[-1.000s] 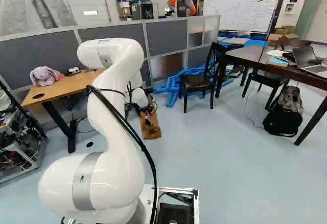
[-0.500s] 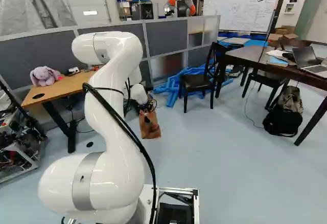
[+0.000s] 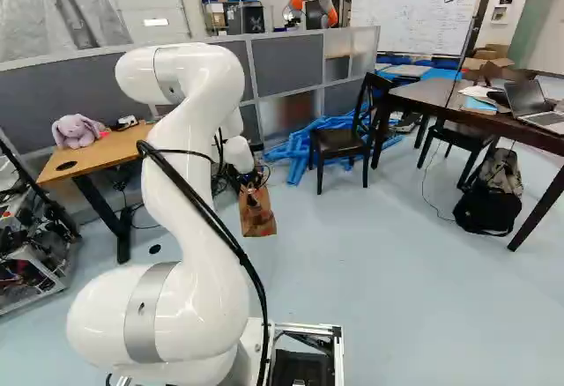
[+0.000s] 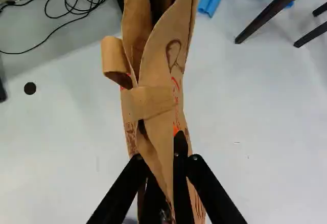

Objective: Pick up the bag on the ground and place it on the table

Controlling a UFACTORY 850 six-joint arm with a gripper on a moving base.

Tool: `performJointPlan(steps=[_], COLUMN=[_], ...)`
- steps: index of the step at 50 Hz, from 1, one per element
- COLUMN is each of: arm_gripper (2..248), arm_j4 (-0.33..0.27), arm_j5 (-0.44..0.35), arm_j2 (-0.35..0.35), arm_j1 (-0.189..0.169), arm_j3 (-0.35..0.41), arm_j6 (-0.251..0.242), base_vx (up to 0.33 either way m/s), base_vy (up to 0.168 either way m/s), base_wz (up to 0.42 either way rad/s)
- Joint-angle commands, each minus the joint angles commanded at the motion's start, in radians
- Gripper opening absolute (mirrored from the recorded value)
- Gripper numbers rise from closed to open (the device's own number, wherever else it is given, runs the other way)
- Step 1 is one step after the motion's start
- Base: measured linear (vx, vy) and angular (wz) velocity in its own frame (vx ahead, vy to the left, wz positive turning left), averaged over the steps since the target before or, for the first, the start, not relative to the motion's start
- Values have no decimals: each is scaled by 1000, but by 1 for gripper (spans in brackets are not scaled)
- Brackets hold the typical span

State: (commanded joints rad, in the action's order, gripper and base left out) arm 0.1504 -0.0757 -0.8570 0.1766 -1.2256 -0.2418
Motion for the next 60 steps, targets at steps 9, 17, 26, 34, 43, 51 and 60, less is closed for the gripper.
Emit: performJointPlan(steps=[9, 17, 26, 34, 43, 51, 60], arm_gripper=[21, 21, 21, 21, 21, 21, 21], arm_j4=[0, 0, 0, 0, 0, 0, 0], arm_j5=[29, 54, 82, 108, 136, 162, 191], arm_j2=[19, 36, 54, 70, 88, 105, 125], arm_j1=[-2, -4, -5, -7, -9, -10, -12], arm_j3=[-1, -2, -4, -6, -8, -9, -10], arm_j6=[0, 0, 0, 0, 0, 0, 0], base_vx=[0, 0, 0, 0, 0, 0, 0], base_vy=[0, 0, 0, 0, 0, 0, 0], base_wz=[0, 0, 0, 0, 0, 0, 0])
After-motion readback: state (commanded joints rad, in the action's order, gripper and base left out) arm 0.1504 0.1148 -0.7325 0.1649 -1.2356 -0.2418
